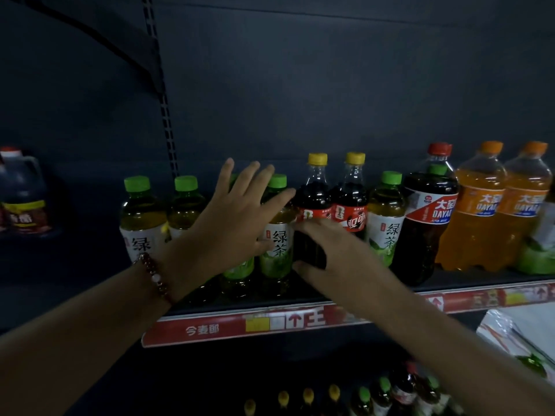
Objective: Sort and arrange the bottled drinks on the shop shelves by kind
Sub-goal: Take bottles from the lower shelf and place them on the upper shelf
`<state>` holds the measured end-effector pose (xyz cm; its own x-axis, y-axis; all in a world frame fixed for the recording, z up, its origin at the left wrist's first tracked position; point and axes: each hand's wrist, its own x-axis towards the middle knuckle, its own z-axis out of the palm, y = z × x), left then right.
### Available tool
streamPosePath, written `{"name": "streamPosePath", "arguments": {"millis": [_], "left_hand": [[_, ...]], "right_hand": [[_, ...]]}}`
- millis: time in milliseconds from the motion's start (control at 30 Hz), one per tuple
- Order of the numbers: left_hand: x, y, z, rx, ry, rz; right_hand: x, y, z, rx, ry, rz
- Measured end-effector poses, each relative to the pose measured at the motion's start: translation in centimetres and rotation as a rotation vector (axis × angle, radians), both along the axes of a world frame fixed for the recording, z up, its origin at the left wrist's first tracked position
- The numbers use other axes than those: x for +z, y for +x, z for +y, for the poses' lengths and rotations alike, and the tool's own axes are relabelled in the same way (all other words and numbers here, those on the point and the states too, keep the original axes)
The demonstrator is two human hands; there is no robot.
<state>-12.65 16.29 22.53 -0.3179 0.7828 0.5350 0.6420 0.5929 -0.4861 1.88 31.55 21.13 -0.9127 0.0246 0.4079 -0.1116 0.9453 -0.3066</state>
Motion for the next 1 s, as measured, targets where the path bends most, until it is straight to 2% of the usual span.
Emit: {"name": "streamPosePath", "arguments": {"millis": [100, 200, 333, 433, 500, 667, 933, 1000], "left_hand": [[-0.9, 0.3, 0.0, 0.014, 0.038, 0.006], [-2.0, 0.9, 0.3, 0.038, 0.101, -0.029], [-3.7, 1.5, 1.0, 0.084, 0.18, -0.082], [-4.4, 1.3, 1.2, 0.087, 0.21, -0.088], [-4.6, 1.2, 1.4, 0.088, 0.219, -0.087], [-4.9, 1.3, 1.5, 0.125, 0.219, -0.06], [-4.9, 1.3, 2.0, 0.181, 0.216, -0.116], [-5.0, 2.4, 1.7, 0.105, 0.258, -0.162]], "right_hand": [[4.0, -0.8, 0.8, -0.015, 0.246, 0.119], [6.9, -3.2, 2.2, -0.048, 0.386, 0.215], [9.0, -6.5, 4.2, -0.086, 0.479, 0.121], [9.9, -7.7, 4.9, -0.122, 0.433, -0.085], [10.3, -7.8, 4.8, -0.121, 0.364, -0.146], [10.9, -6.4, 4.4, -0.045, 0.219, -0.115], [11.5, -1.6, 3.9, 0.007, 0.167, -0.044], [11.7, 0.0, 3.7, 0.014, 0.122, -0.009]]}}
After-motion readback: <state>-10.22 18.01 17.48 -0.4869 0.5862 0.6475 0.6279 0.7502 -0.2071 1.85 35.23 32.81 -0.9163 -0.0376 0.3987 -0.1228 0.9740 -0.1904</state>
